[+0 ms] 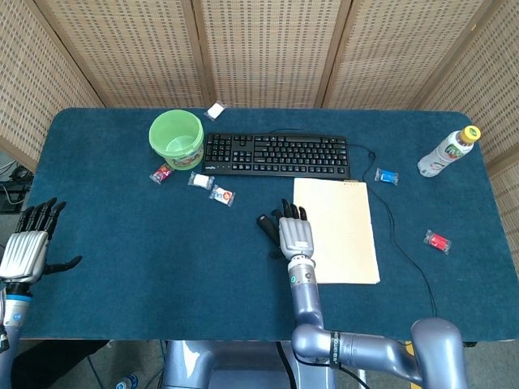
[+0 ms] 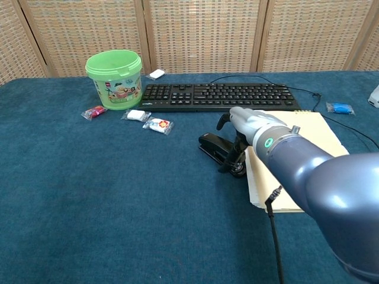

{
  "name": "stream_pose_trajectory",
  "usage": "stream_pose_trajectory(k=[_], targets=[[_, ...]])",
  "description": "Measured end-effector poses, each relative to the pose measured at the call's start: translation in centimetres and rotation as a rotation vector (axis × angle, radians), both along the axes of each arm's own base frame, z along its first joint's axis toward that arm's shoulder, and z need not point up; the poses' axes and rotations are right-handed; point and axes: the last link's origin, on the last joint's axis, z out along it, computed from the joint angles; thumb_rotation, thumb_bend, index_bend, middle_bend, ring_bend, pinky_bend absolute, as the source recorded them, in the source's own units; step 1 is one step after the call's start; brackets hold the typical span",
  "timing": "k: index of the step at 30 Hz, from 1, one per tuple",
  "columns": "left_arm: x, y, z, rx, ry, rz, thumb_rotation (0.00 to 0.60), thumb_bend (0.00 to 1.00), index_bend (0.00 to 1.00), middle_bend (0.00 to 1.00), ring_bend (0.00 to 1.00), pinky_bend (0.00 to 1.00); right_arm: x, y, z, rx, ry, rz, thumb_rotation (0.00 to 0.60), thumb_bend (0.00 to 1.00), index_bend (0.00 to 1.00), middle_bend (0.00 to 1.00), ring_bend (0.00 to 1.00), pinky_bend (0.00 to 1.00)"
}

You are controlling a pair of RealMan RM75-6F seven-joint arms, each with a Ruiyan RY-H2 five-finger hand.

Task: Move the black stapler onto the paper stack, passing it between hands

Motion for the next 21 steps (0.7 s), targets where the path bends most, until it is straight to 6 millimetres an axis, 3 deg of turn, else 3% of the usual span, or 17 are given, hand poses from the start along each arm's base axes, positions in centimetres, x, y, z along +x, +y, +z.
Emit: stream_pose_trajectory(k=[9, 13, 18, 21], targets=[[0.0, 0.0, -0.2, -0.009, 0.0, -0.001, 0.6, 0.18, 0.0, 0.0, 0.0, 0.0, -0.5, -1.1, -0.4, -0.01, 0.031, -0.009, 0.6, 0.15, 0.28, 0.0, 0.0, 0.03], [0.0, 0.0, -0.2, -0.011, -0.002, 0.003, 0.6, 0.18, 0.0, 0.0, 0.0, 0.0, -0.9, -1.5, -0.4, -0.014, 0.047, -0.016, 0.6, 0.17, 0.33, 0.01, 0.0, 0.08], [0.0, 0.1, -0.3, -0.017, -0.001, 0.001, 0.6, 0.18, 0.0, 0.0, 0.0, 0.0, -1.4, -1.8, -0.3, -0.024, 0.056, -0.024, 0.6, 0.26, 0.43, 0.15, 0.05, 0.21], [0.1, 0.0, -0.3, -0.016, -0.003, -0.004, 0.6, 0.19, 0.0, 0.0, 0.0, 0.0, -2.0, -1.7, -0.5, -0.022, 0.059, -0.04, 0.6, 0.36, 0.6, 0.35, 0.28, 0.42]])
